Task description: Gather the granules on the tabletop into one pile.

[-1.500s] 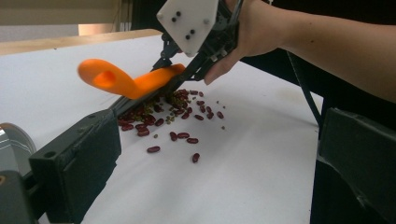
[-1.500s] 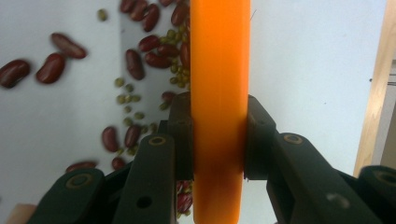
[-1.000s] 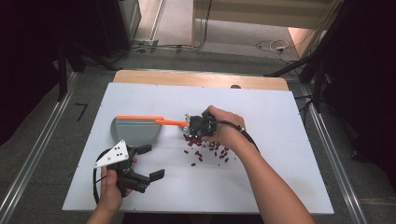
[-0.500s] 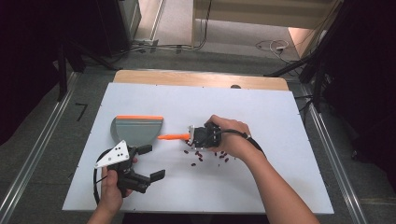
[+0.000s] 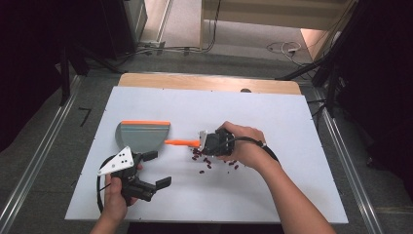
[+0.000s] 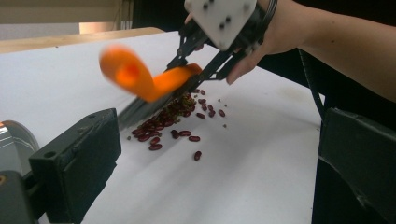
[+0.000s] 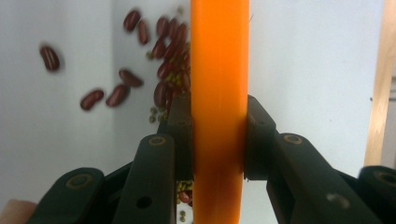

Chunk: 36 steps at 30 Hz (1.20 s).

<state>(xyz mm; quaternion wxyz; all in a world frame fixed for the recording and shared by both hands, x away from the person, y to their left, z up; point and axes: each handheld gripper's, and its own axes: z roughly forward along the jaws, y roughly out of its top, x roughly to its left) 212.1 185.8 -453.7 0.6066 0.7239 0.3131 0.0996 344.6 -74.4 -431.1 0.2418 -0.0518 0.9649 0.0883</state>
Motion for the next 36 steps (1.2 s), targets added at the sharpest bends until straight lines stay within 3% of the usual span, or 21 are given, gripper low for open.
stream_pose_setpoints(at_steps=[5, 9, 14, 23, 27, 36], targets=[[212.4, 190.5, -452.7, 0.776, 0.583, -0.24, 0.332, -0.054, 0.942, 0.4, 342.3, -74.5, -407.7, -0.905, 0.068, -0.419, -0.033, 0.973, 0.23, 68.8], [212.4, 195.2, -451.5, 0.769, 0.591, -0.242, 0.329, -0.041, 0.943, 0.5, 338.7, -71.1, -397.6, -0.956, 0.167, -0.241, 0.097, 0.956, 0.277, 68.8], [212.6, 196.6, -451.3, 0.767, 0.594, -0.244, 0.326, -0.033, 0.945, 0.4, 333.7, -58.5, -404.6, -0.956, 0.294, -0.004, 0.281, 0.919, 0.275, 68.8], [212.7, 196.9, -452.0, 0.766, 0.594, -0.248, 0.33, -0.032, 0.943, 0.4, 352.2, -43.2, -431.7, -0.881, 0.39, 0.267, 0.451, 0.863, 0.228, 68.8], [212.6, 196.7, -452.1, 0.766, 0.593, -0.247, 0.33, -0.033, 0.943, 0.4, 374.1, -48.6, -440.9, -0.818, 0.468, 0.334, 0.548, 0.811, 0.204, 68.8], [212.7, 196.4, -452.6, 0.766, 0.593, -0.246, 0.331, -0.037, 0.943, 0.4, 393.8, -64.2, -449.8, -0.733, 0.543, 0.41, 0.641, 0.752, 0.152, 68.4]])
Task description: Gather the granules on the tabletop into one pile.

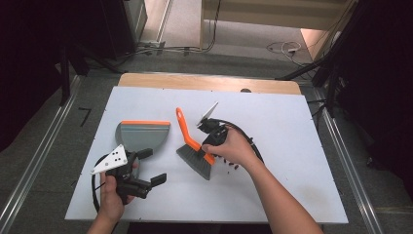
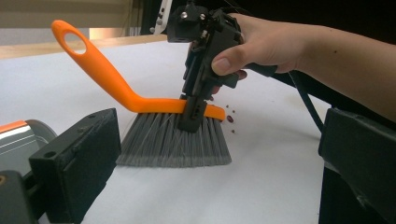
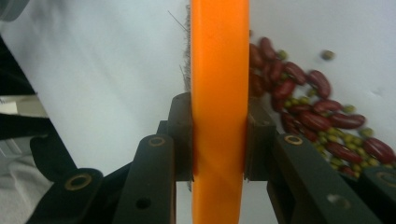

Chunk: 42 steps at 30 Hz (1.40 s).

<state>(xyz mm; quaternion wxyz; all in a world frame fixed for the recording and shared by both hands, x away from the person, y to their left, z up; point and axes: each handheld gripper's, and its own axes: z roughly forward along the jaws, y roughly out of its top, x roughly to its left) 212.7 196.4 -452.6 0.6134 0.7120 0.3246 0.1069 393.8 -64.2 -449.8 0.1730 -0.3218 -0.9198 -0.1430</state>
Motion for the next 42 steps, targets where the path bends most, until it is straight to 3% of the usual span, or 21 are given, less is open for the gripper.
stream_pose_setpoints(at_steps=[13, 28, 35, 42], targets=[[212.9, 194.8, -453.4, 0.768, 0.592, -0.245, 0.332, -0.041, 0.942, 0.4, 412.0, -109.4, -448.9, -0.616, 0.673, 0.411, 0.77, 0.625, 0.131, 68.3], [213.1, 193.7, -454.0, 0.768, 0.59, -0.247, 0.336, -0.043, 0.941, 0.5, 416.8, -141.7, -446.2, -0.545, 0.738, 0.398, 0.829, 0.546, 0.124, 68.3], [213.1, 193.1, -454.1, 0.769, 0.59, -0.244, 0.334, -0.046, 0.941, 0.4, 415.3, -143.7, -436.8, -0.55, 0.743, 0.381, 0.829, 0.54, 0.144, 68.7], [213.7, 191.2, -454.6, 0.773, 0.586, -0.245, 0.337, -0.052, 0.94, 0.5, 419.8, -125.3, -428.7, -0.54, 0.718, 0.439, 0.838, 0.507, 0.202, 68.6]])
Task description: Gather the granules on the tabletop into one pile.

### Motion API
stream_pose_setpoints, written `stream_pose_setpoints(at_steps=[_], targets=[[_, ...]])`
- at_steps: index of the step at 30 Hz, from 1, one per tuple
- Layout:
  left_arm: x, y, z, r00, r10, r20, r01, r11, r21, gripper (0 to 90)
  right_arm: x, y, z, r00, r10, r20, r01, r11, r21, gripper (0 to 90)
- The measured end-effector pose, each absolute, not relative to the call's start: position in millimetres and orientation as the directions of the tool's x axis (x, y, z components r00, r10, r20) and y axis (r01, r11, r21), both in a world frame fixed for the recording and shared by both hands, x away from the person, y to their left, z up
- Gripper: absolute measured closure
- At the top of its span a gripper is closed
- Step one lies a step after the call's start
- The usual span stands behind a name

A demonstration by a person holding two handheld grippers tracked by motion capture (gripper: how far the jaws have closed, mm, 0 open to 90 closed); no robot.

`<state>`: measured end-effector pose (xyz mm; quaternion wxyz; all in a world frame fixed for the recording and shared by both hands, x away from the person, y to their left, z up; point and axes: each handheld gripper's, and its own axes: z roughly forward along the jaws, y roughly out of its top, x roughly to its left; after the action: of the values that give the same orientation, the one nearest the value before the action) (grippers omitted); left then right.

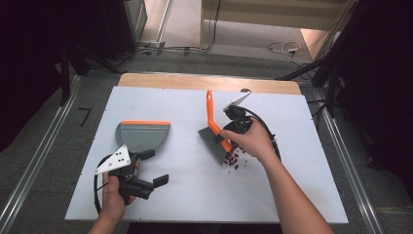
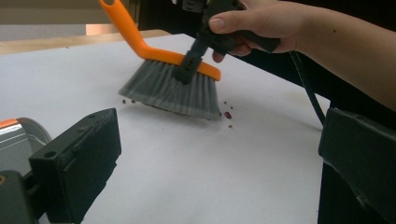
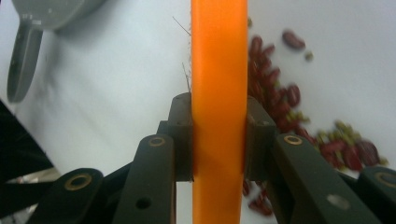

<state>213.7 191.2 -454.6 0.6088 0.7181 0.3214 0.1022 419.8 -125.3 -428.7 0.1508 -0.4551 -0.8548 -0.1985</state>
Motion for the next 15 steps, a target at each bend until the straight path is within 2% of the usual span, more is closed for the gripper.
stream_pose_setpoints(at_steps=[6, 11, 15], targets=[[213.0, 192.8, -454.3, 0.772, 0.587, -0.244, 0.334, -0.049, 0.941, 0.4, 429.9, -101.9, -442.2, -0.493, 0.759, 0.425, 0.868, 0.458, 0.19, 68.7], [212.9, 194.0, -454.2, 0.774, 0.585, -0.242, 0.333, -0.051, 0.941, 0.5, 435.9, -111.8, -444.5, -0.437, 0.795, 0.42, 0.899, 0.403, 0.173, 68.6], [213.3, 193.5, -454.1, 0.773, 0.586, -0.245, 0.335, -0.048, 0.941, 0.5, 435.0, -126.7, -441.4, -0.429, 0.816, 0.388, 0.903, 0.395, 0.169, 68.7]])
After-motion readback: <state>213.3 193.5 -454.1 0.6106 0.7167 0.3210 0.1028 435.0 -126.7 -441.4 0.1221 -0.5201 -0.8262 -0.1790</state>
